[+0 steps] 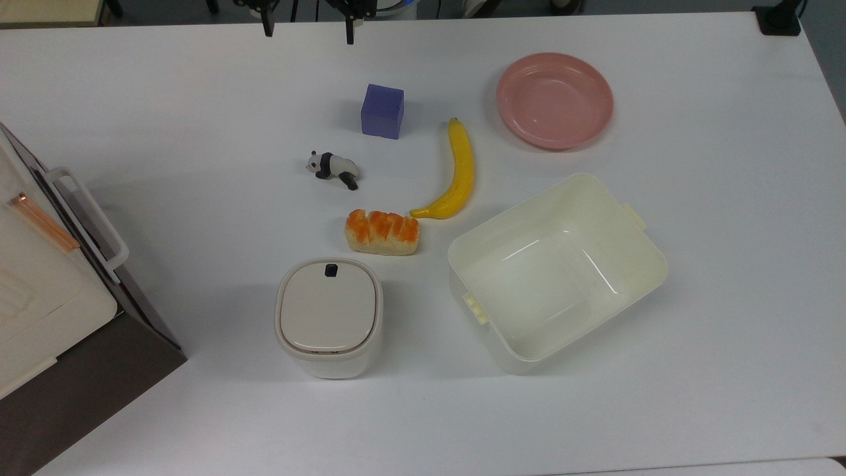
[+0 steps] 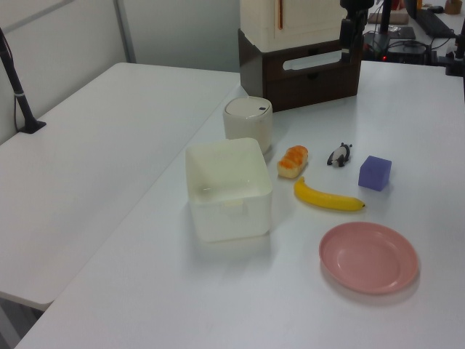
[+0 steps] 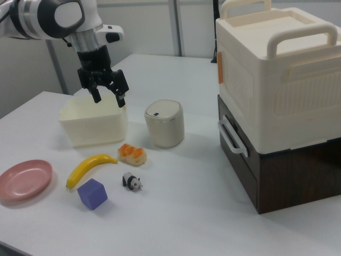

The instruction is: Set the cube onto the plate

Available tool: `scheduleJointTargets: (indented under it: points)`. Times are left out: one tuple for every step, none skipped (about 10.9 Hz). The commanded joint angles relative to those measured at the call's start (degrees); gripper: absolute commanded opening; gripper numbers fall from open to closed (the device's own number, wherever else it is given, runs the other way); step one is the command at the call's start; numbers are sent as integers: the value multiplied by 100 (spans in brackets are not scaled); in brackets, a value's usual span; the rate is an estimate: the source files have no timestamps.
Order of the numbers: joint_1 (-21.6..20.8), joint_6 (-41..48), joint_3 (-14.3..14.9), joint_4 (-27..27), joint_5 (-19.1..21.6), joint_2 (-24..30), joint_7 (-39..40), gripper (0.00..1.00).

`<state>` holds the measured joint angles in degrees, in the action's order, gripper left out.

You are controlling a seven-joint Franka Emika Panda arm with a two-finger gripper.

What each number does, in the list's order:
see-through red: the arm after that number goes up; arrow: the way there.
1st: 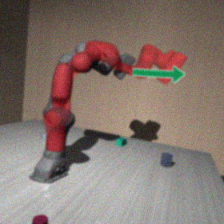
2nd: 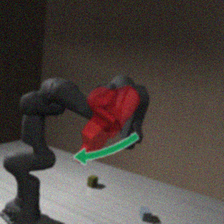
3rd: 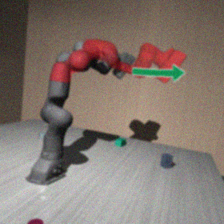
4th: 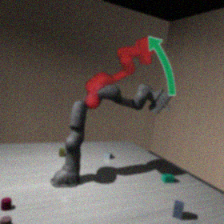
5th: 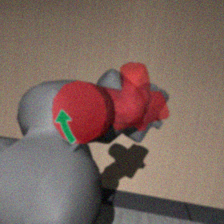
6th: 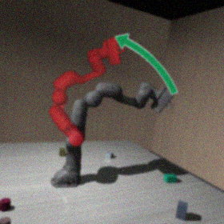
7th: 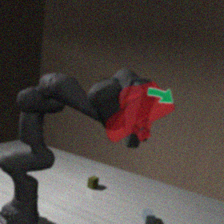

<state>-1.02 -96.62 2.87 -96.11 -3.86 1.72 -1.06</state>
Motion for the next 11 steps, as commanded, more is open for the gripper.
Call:
scheduleJointTargets:
  points:
    - [-21, 213, 3, 172, 113, -58, 351, 100]
    - [-29, 231, 3, 163, 113, -58, 361, 100]
    - [-30, 240, 3, 163, 113, -58, 361, 100]
    - [-47, 240, 3, 145, 113, -58, 361, 100]
    - [-38, 240, 3, 154, 113, -67, 361, 100]
    - [-38, 231, 3, 154, 113, -67, 370, 100]
    - [-38, 222, 3, 154, 113, -67, 370, 100]
    - [-47, 205, -6, 154, 113, -67, 370, 100]
    - [-125, 187, -6, 145, 113, -110, 370, 100]
    - [-239, 178, -6, 163, 105, -189, 379, 100]
    - [-275, 161, -6, 145, 105, -225, 379, 100]
